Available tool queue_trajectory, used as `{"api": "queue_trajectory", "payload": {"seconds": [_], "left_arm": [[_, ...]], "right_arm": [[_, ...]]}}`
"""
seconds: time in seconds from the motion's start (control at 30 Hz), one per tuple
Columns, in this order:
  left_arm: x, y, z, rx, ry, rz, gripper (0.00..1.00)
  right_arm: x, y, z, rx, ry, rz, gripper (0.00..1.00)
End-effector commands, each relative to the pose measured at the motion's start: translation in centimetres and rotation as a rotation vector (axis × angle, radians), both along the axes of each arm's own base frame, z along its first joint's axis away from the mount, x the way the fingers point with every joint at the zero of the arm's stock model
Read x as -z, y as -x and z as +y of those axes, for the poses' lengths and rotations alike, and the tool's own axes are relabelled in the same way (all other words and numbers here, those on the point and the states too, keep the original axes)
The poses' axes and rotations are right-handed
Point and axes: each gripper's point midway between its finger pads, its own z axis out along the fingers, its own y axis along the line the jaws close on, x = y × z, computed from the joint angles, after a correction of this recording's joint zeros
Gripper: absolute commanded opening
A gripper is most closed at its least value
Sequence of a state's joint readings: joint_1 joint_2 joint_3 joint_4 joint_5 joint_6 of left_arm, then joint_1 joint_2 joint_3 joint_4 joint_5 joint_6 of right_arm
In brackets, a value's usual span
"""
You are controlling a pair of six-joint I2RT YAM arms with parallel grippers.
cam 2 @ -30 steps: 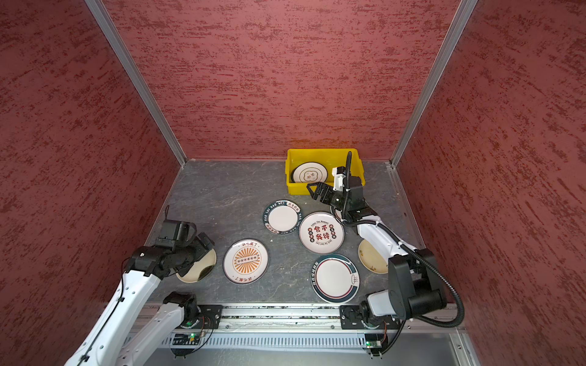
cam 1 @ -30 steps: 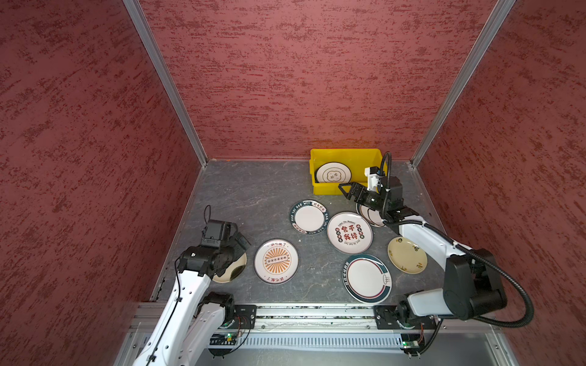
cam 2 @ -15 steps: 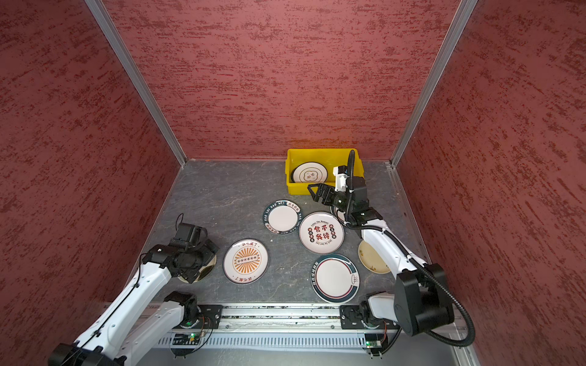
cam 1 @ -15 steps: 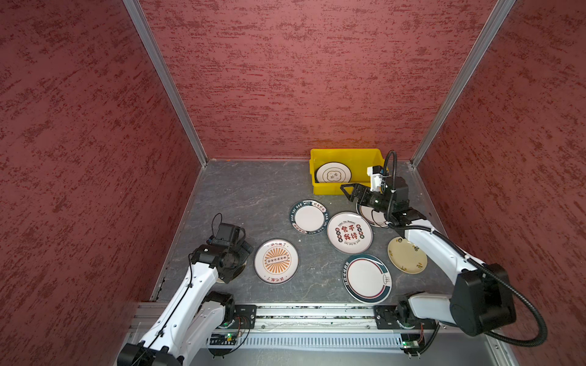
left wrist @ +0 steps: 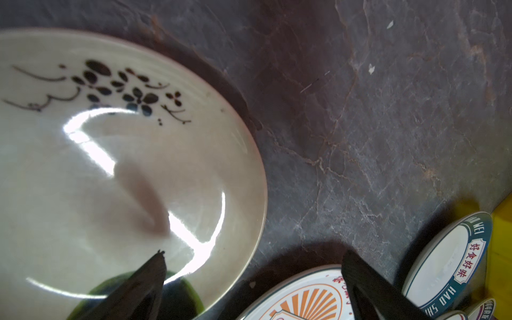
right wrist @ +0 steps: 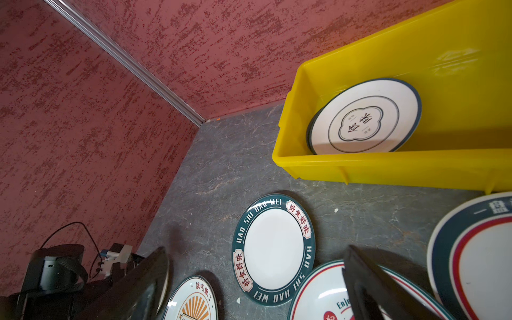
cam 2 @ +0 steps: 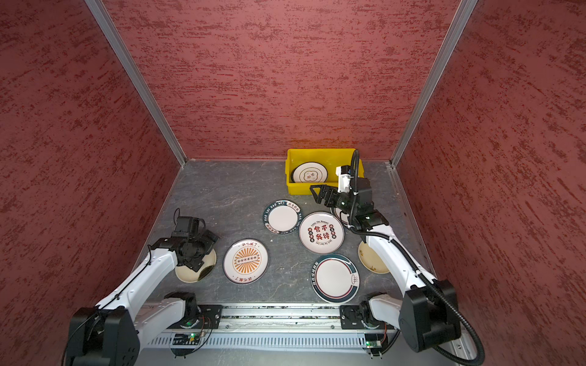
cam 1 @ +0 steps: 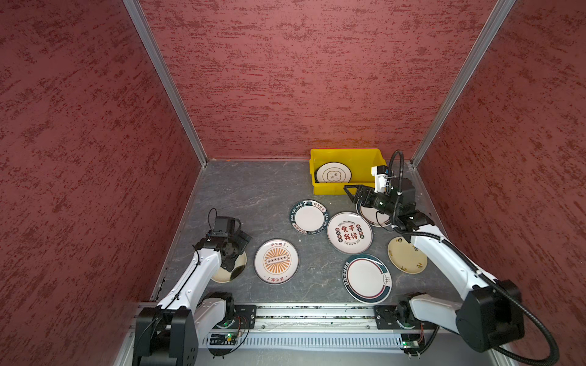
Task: Place the plates into the plastic bin on the countertop
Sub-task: Move the plate to the middle-left of the table.
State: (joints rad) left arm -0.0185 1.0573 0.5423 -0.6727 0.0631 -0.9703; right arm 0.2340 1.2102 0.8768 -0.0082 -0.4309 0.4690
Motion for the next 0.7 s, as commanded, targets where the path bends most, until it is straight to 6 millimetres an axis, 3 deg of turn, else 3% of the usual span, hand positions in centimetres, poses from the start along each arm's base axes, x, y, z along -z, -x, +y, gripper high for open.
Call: {"api": "queue_trajectory", "payload": {"seconds": [0.0,0.67], "left_arm": [[-0.5,-2.6,0.3,0.024,0.000,-0.059,1.00],[0.7,-8.6,0.6,0.087,-0.029,-0.097,0.99]], "right_arm": [[0.7,0.1,-0.6,0.024,0.058,0.008,0.99],[1.0,1.0,-1.8,0.080,0.086,0.016,0.99]]}}
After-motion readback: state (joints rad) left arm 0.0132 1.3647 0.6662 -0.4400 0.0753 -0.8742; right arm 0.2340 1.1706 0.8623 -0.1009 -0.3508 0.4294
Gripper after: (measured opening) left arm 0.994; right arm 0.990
